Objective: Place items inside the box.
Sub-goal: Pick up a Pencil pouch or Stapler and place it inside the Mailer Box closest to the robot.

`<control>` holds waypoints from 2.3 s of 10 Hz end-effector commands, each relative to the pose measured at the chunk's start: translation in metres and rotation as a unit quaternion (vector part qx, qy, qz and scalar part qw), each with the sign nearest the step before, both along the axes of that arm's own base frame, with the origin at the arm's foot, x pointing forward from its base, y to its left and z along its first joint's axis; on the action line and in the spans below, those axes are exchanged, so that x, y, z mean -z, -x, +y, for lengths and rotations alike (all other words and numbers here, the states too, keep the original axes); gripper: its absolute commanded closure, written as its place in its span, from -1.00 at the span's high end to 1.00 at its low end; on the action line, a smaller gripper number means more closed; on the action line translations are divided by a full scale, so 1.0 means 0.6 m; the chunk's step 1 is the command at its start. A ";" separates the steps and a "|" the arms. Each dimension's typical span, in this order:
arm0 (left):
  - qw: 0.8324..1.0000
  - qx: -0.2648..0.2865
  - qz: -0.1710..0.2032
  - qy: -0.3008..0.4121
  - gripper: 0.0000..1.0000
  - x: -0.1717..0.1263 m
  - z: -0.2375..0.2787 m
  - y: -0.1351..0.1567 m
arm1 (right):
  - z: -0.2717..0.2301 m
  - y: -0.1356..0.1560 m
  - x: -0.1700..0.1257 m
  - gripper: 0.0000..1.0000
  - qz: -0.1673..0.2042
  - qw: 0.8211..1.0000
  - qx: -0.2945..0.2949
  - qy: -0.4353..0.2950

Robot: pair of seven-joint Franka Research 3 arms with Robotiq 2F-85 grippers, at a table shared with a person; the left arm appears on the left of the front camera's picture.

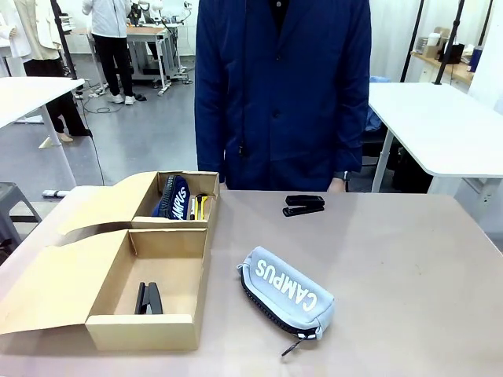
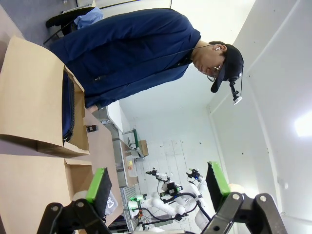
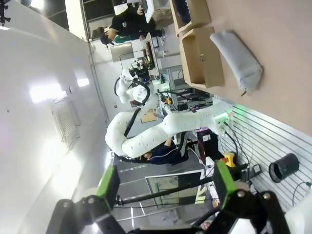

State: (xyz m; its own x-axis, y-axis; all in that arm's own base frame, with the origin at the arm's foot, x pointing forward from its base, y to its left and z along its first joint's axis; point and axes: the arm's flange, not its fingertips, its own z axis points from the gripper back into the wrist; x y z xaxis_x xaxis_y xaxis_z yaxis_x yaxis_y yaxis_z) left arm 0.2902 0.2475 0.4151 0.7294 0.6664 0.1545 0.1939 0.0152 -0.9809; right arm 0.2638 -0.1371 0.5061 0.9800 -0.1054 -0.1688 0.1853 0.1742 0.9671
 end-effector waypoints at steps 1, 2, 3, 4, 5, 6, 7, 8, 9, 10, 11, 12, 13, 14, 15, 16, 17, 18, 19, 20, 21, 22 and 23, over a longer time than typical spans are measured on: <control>1.000 0.003 -0.012 -0.004 1.00 -0.002 -0.003 0.003 | 0.042 -0.007 -0.014 1.00 -0.056 0.996 -0.048 0.057; 1.000 0.003 -0.012 -0.004 1.00 -0.002 -0.003 0.003 | 0.100 -0.046 -0.029 1.00 -0.059 0.987 -0.080 0.123; 1.000 0.003 -0.012 -0.004 1.00 -0.002 -0.003 0.003 | 0.202 -0.101 -0.044 1.00 -0.061 0.962 -0.145 0.222; 1.000 0.003 -0.012 -0.004 1.00 -0.002 -0.003 0.003 | 0.262 -0.122 -0.046 1.00 -0.056 0.943 -0.178 0.275; 1.000 0.003 -0.012 -0.004 1.00 -0.002 -0.003 0.003 | 0.331 -0.134 -0.042 1.00 -0.057 0.906 -0.216 0.360; 1.000 0.003 -0.012 -0.004 1.00 -0.002 -0.003 0.003 | 0.393 -0.125 -0.033 1.00 -0.067 0.859 -0.259 0.436; 1.000 0.003 -0.012 -0.004 1.00 -0.002 -0.003 0.003 | 0.425 -0.104 -0.026 1.00 -0.077 0.805 -0.295 0.508; 1.000 0.003 -0.012 -0.004 1.00 -0.002 -0.003 0.003 | 0.411 -0.099 -0.041 1.00 -0.089 0.838 -0.261 0.470; 1.000 0.003 -0.012 -0.004 1.00 -0.002 -0.003 0.003 | 0.445 -0.103 -0.030 1.00 -0.060 0.888 -0.253 0.378; 1.000 0.003 -0.012 -0.004 1.00 -0.002 -0.003 0.003 | 0.445 -0.103 -0.030 1.00 -0.060 0.888 -0.253 0.378; 1.000 0.003 -0.012 -0.004 1.00 -0.002 -0.003 0.003 | 0.457 -0.095 -0.030 1.00 -0.071 0.856 -0.279 0.430; 1.000 0.003 -0.012 -0.004 1.00 -0.002 -0.003 0.003 | 0.485 -0.092 -0.022 1.00 -0.034 0.805 -0.272 0.527; 1.000 0.003 -0.012 -0.004 1.00 -0.002 -0.003 0.003 | 0.522 -0.102 -0.010 1.00 -0.026 0.772 -0.264 0.578; 1.000 0.003 -0.012 -0.004 1.00 -0.002 -0.003 0.003 | 0.538 -0.112 -0.006 1.00 -0.031 0.764 -0.267 0.587; 1.000 0.003 -0.012 -0.004 1.00 -0.002 -0.003 0.003 | 0.519 -0.119 -0.007 1.00 -0.044 0.798 -0.274 0.535; 1.000 0.003 -0.012 -0.004 1.00 -0.002 -0.003 0.003 | 0.499 -0.106 -0.004 1.00 -0.037 0.810 -0.225 0.541; 1.000 0.003 -0.012 -0.004 1.00 -0.002 -0.003 0.003 | 0.448 -0.086 0.000 1.00 -0.032 0.839 -0.177 0.513; 1.000 0.003 -0.012 -0.004 1.00 -0.002 -0.003 0.003 | 0.389 -0.060 0.011 1.00 -0.030 0.877 -0.108 0.467; 1.000 0.003 -0.012 -0.004 1.00 -0.002 -0.003 0.003 | 0.355 -0.034 0.029 1.00 -0.019 0.890 -0.052 0.453; 1.000 0.003 -0.012 -0.004 1.00 -0.002 -0.003 0.003 | 0.363 -0.031 0.035 1.00 -0.045 0.893 -0.050 0.445; 1.000 0.003 -0.012 -0.004 1.00 -0.002 -0.003 0.003 | 0.397 -0.048 0.035 1.00 -0.072 0.881 -0.059 0.463; 1.000 0.003 -0.012 -0.004 1.00 -0.002 -0.003 0.003 | 0.452 -0.073 0.034 1.00 -0.087 0.856 -0.096 0.501; 1.000 0.003 -0.012 -0.004 1.00 -0.002 -0.003 0.003 | 0.520 -0.103 0.033 1.00 -0.101 0.824 -0.143 0.539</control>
